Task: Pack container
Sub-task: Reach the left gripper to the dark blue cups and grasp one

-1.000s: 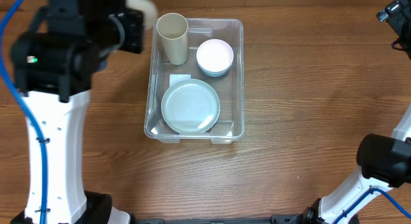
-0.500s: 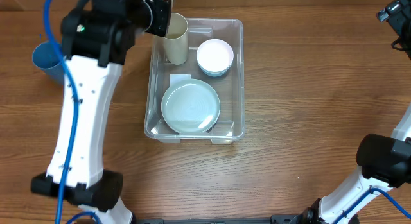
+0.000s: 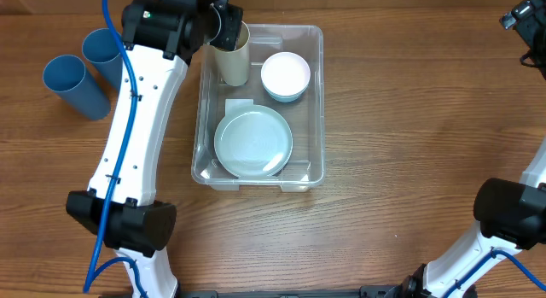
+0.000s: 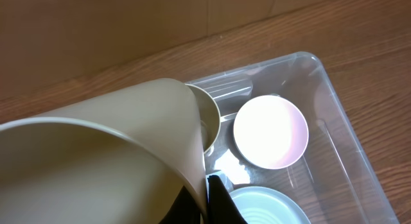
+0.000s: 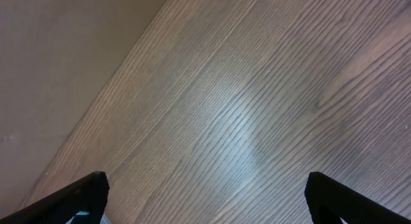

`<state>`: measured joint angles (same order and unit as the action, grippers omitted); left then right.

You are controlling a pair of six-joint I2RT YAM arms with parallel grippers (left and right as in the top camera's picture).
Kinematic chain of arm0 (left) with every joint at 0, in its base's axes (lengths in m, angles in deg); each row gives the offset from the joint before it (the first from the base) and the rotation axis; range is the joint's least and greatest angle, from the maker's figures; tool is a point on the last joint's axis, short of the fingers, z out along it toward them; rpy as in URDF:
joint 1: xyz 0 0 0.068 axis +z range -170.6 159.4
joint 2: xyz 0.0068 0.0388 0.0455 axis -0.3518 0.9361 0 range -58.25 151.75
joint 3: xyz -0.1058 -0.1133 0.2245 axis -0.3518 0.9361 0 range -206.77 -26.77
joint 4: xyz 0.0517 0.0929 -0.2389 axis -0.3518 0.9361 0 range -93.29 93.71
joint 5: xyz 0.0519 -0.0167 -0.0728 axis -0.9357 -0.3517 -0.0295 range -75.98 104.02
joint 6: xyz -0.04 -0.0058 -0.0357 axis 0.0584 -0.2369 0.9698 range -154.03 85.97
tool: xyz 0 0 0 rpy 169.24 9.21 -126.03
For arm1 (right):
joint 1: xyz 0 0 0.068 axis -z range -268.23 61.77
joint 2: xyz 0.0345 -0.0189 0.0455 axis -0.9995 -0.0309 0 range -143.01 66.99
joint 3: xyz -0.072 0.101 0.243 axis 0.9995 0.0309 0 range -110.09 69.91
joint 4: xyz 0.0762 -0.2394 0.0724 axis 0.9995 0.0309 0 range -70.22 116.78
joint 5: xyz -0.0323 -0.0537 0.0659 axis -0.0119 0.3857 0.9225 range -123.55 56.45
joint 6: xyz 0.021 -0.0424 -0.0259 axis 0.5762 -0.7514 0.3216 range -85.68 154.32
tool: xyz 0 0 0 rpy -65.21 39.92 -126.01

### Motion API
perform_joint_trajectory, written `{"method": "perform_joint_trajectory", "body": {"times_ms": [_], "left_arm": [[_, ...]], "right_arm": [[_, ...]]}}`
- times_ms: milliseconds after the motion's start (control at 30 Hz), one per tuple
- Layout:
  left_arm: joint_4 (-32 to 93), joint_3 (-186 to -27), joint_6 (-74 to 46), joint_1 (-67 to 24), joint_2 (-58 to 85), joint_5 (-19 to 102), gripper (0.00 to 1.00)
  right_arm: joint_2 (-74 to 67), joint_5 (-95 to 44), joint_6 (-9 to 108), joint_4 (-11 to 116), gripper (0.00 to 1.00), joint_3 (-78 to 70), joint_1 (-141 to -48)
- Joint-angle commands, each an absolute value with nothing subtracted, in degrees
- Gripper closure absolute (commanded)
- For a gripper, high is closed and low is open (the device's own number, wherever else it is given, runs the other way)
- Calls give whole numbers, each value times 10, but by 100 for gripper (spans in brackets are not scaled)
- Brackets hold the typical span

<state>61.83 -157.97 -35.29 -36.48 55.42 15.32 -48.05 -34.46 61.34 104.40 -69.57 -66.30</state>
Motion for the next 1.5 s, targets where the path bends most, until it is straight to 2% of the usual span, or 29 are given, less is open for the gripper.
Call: {"method": "perform_joint_trajectory", "body": {"times_ms": [0, 233, 300, 333, 933, 1000, 1100, 1200, 1300, 1333, 1467], "left_arm": [[616, -1590, -358, -373, 576, 167, 96], [604, -1590, -357, -375, 589, 170, 96], [598, -1590, -357, -375, 589, 170, 82], [596, -1590, -357, -375, 589, 170, 81], [595, -1591, -347, -374, 589, 164, 83], [606, -1591, -334, -369, 584, 159, 73], [630, -1591, -291, -353, 572, 137, 65], [654, -1591, -262, -318, 552, 121, 46], [666, -1591, -261, -275, 547, 121, 22], [669, -1590, -261, -263, 547, 121, 18], [670, -1584, -261, -210, 549, 111, 14]], "right_arm": [[-479, -352, 618, 1041, 0, -699, -663], [-479, -352, 618, 1041, 0, -699, -663], [-479, -352, 618, 1041, 0, -699, -663], [-479, -352, 618, 1041, 0, -699, -663], [-479, -352, 618, 1041, 0, -699, -663], [-479, -352, 618, 1041, 0, -699, -663], [-479, -352, 618, 1041, 0, -699, -663], [-479, -352, 618, 1041, 0, -699, -663], [-479, -352, 618, 1041, 0, -699, -663], [-479, -352, 618, 1041, 0, -699, -663], [-479, -352, 618, 1041, 0, -699, -663]]}}
